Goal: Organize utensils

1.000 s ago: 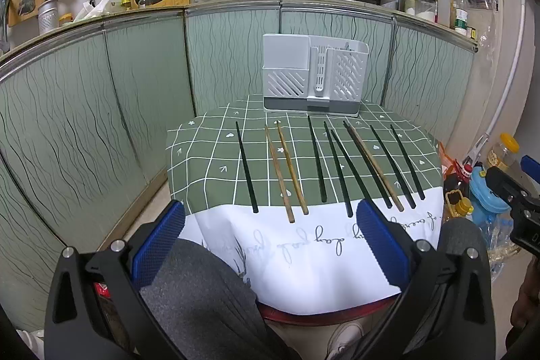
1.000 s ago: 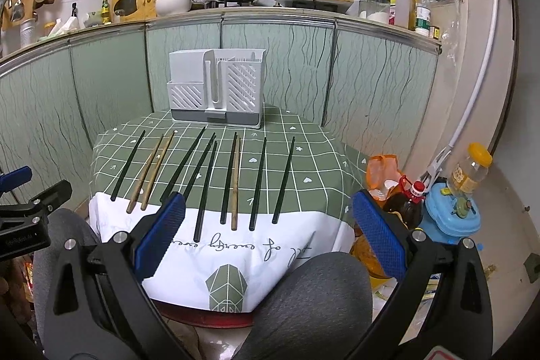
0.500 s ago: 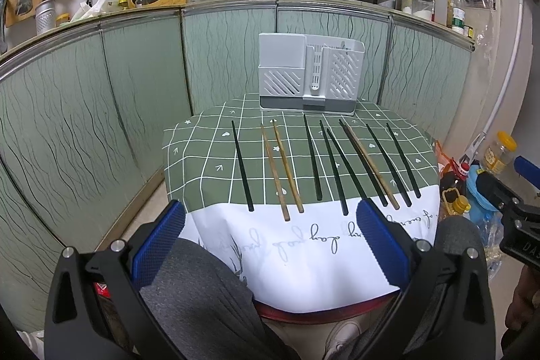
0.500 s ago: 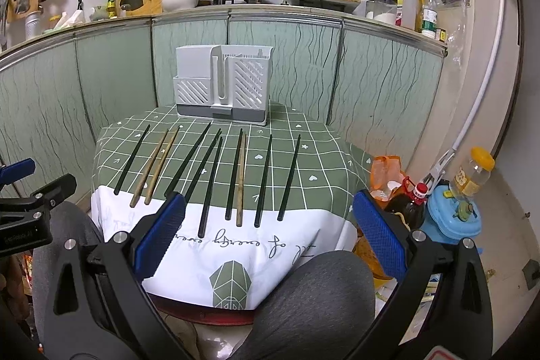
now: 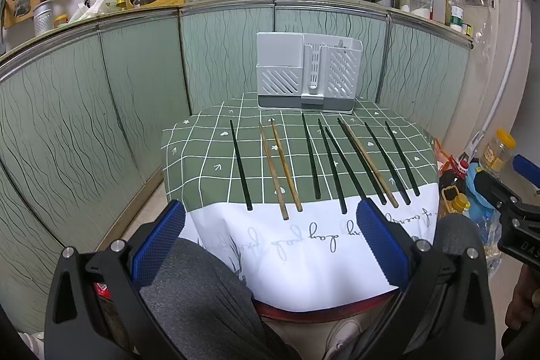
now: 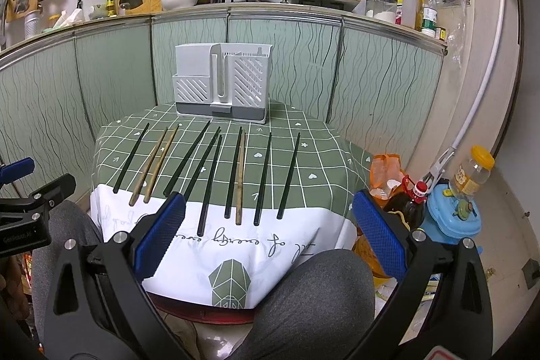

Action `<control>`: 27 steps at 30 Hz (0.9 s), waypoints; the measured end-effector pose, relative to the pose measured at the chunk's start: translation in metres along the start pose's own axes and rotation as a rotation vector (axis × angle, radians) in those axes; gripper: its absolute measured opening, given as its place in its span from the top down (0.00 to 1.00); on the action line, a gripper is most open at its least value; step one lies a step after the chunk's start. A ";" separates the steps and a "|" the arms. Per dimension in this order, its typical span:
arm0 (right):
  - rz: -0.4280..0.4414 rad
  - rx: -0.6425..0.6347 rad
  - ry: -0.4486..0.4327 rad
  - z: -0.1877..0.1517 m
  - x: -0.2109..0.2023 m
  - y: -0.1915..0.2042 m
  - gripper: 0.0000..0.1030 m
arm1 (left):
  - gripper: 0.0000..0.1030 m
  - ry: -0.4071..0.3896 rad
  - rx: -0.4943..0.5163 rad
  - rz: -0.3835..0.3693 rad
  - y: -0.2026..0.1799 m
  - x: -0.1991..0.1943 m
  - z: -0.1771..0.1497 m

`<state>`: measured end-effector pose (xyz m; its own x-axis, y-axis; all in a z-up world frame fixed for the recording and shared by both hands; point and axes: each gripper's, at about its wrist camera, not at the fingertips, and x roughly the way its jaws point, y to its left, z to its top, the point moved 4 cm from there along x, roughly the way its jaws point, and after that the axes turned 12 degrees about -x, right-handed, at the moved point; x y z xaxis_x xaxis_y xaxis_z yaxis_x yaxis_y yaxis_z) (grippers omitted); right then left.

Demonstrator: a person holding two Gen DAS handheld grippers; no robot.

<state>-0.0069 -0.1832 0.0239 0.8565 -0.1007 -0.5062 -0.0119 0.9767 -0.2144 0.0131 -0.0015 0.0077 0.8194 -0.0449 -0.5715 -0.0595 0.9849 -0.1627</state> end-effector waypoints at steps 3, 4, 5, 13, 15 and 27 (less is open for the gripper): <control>0.002 0.003 0.000 0.000 0.000 0.000 0.08 | 0.04 0.000 0.004 0.002 -0.001 0.000 0.000; 0.000 0.002 0.000 0.000 0.000 0.000 0.08 | 0.04 0.000 0.006 0.002 -0.001 0.001 0.000; 0.001 0.001 0.001 0.000 0.000 0.000 0.08 | 0.04 0.000 0.007 0.002 -0.002 0.001 0.000; -0.007 0.010 0.011 -0.002 0.002 -0.004 0.08 | 0.04 -0.014 0.025 0.022 -0.002 0.002 -0.001; -0.011 0.012 0.012 -0.002 0.003 -0.006 0.08 | 0.04 -0.016 0.025 0.029 0.000 0.002 0.001; -0.021 0.016 0.034 -0.007 0.013 -0.009 0.08 | 0.04 -0.043 0.070 0.076 0.001 0.009 0.001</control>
<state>0.0007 -0.1944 0.0135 0.8385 -0.1270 -0.5299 0.0139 0.9771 -0.2122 0.0215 -0.0004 0.0034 0.8377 0.0366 -0.5449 -0.0843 0.9945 -0.0629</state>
